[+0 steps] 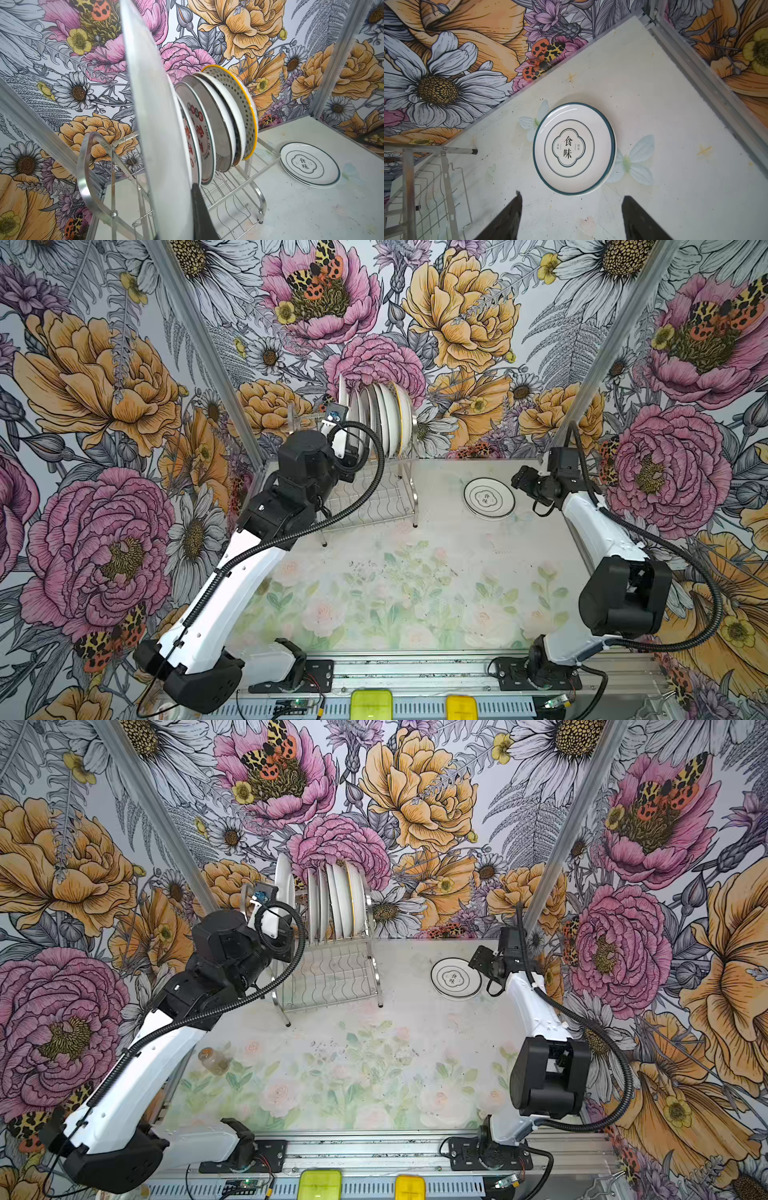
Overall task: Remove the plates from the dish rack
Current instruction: 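Lift the green-rimmed white plate out of the rack with the left gripper, then carry the plate toward the right gripper while the right gripper grasps its rim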
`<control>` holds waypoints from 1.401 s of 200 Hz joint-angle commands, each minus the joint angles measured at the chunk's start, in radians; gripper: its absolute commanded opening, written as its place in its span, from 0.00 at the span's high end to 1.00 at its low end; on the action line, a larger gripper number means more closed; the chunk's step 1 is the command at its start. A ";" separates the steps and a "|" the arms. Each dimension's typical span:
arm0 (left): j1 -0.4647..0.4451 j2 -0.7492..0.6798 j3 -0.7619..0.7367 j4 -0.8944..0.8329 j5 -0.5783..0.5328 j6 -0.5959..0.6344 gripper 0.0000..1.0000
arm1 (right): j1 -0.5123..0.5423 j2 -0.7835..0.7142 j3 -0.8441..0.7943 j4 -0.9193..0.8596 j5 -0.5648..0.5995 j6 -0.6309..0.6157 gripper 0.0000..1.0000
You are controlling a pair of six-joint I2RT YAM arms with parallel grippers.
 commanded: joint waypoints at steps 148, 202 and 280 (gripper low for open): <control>-0.614 0.095 -0.184 -0.015 -0.330 -0.036 0.94 | -0.074 -0.466 -0.347 0.017 -0.406 0.205 0.23; -0.633 0.211 -0.202 0.045 -0.299 0.004 0.97 | -0.111 -0.454 -0.372 0.140 -0.682 0.324 0.24; -0.617 0.392 -0.182 0.194 -0.400 0.219 1.00 | -0.039 -0.452 -0.290 0.140 -0.688 0.357 0.28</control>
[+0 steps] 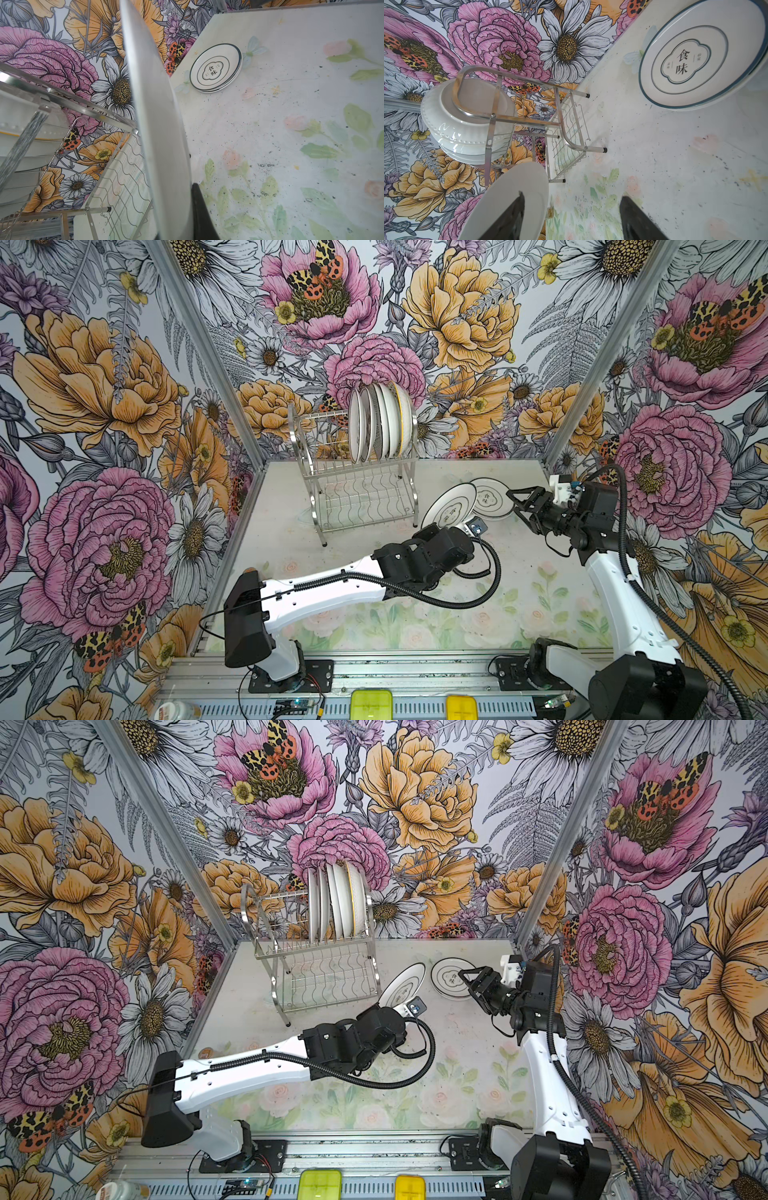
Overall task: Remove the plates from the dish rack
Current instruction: 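Carry the plate toward the right gripper while the right gripper grasps its rim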
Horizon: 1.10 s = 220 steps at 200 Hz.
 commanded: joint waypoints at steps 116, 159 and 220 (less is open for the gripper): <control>0.047 0.230 0.135 0.256 -0.191 0.353 1.00 | 0.140 0.070 0.129 0.025 0.094 -0.011 0.32; 0.051 0.282 0.168 0.299 -0.208 0.413 1.00 | 0.149 0.103 0.125 0.018 0.118 -0.031 0.33; 0.059 0.328 0.211 0.318 -0.215 0.456 1.00 | 0.165 0.135 0.111 0.017 0.139 -0.049 0.35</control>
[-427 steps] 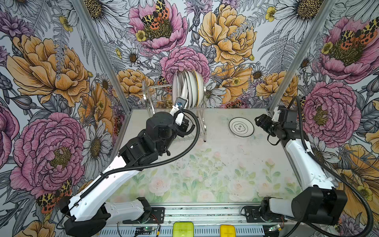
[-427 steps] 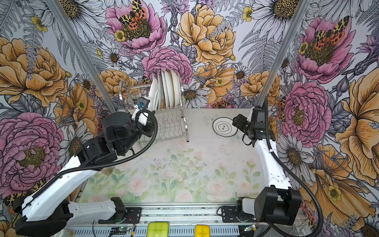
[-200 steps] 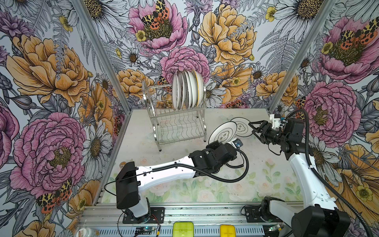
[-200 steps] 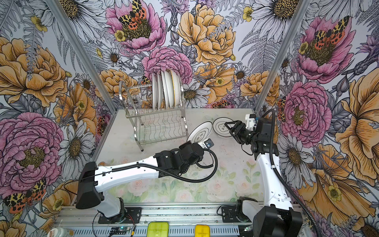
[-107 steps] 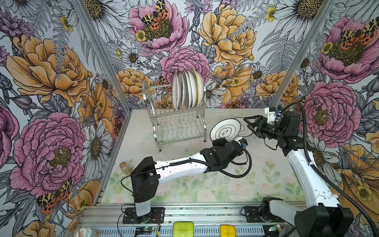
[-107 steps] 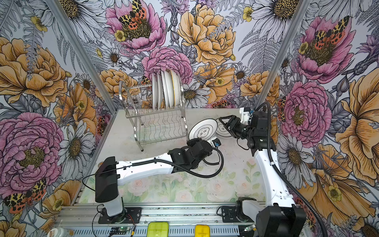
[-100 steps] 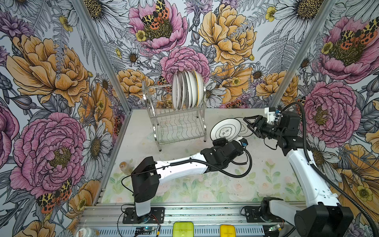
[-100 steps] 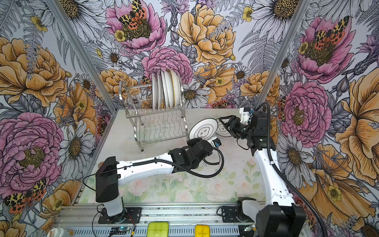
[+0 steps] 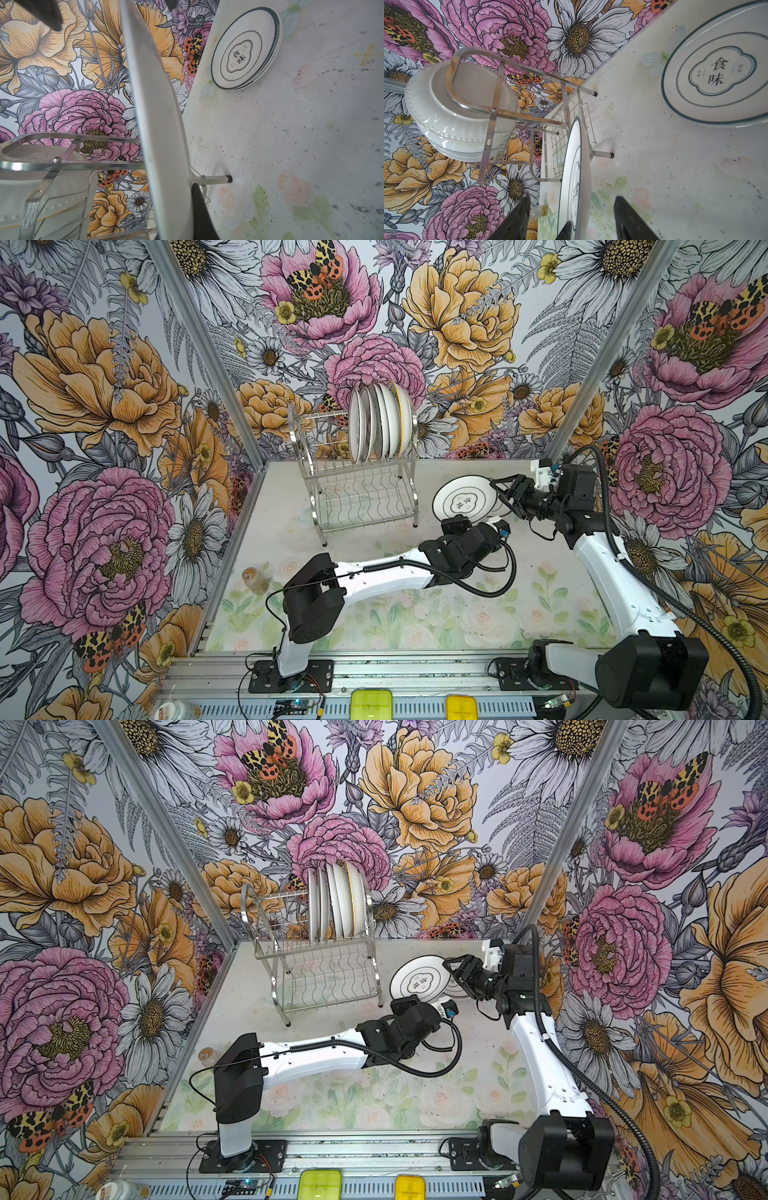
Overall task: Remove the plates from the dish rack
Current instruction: 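Carry the plate toward the right gripper while the right gripper grasps its rim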
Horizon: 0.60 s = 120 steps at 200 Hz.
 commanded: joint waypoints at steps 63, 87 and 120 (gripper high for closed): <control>0.020 0.020 0.080 0.087 -0.040 0.065 1.00 | 0.034 0.029 -0.032 0.003 0.026 -0.036 0.45; 0.020 0.032 0.092 0.091 -0.040 0.071 1.00 | 0.038 0.039 -0.034 0.004 0.020 -0.036 0.52; 0.019 0.050 0.104 0.097 -0.040 0.076 1.00 | 0.037 0.046 -0.026 0.007 0.008 -0.034 0.63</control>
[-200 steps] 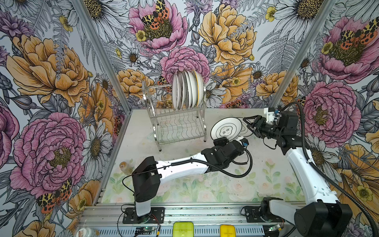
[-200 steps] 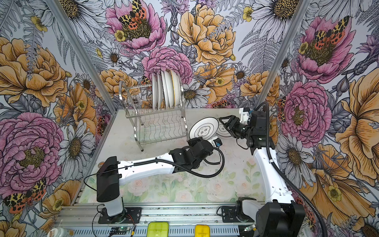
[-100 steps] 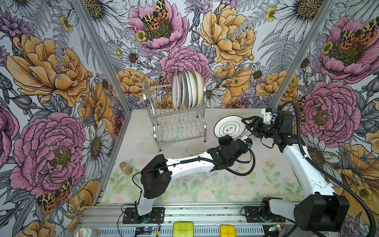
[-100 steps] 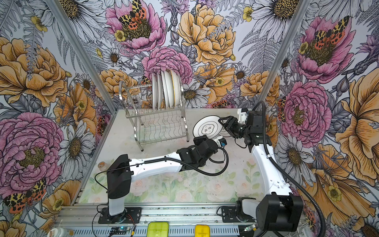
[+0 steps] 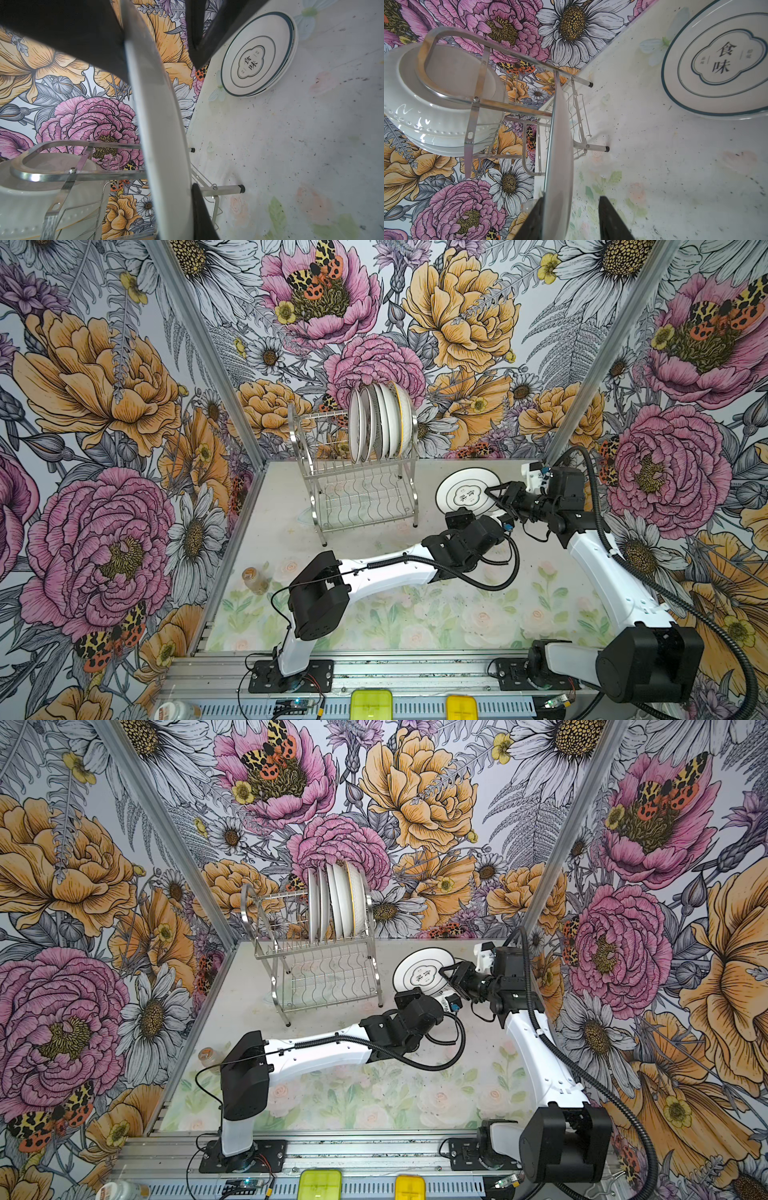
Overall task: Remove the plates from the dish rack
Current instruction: 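Carry the plate toward the right gripper while the right gripper grasps its rim, then open the left gripper and return it to the rack while the right holds the plate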
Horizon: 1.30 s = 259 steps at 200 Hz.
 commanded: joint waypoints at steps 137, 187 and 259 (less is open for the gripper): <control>0.007 0.017 0.058 0.079 -0.016 -0.016 0.68 | 0.005 0.015 0.012 0.028 0.060 0.022 1.00; 0.007 -0.002 0.054 0.028 0.004 -0.067 0.54 | -0.006 0.025 0.058 0.034 0.087 0.036 1.00; 0.015 -0.016 0.015 -0.017 0.021 -0.116 0.40 | -0.018 0.018 0.112 0.084 0.124 0.077 1.00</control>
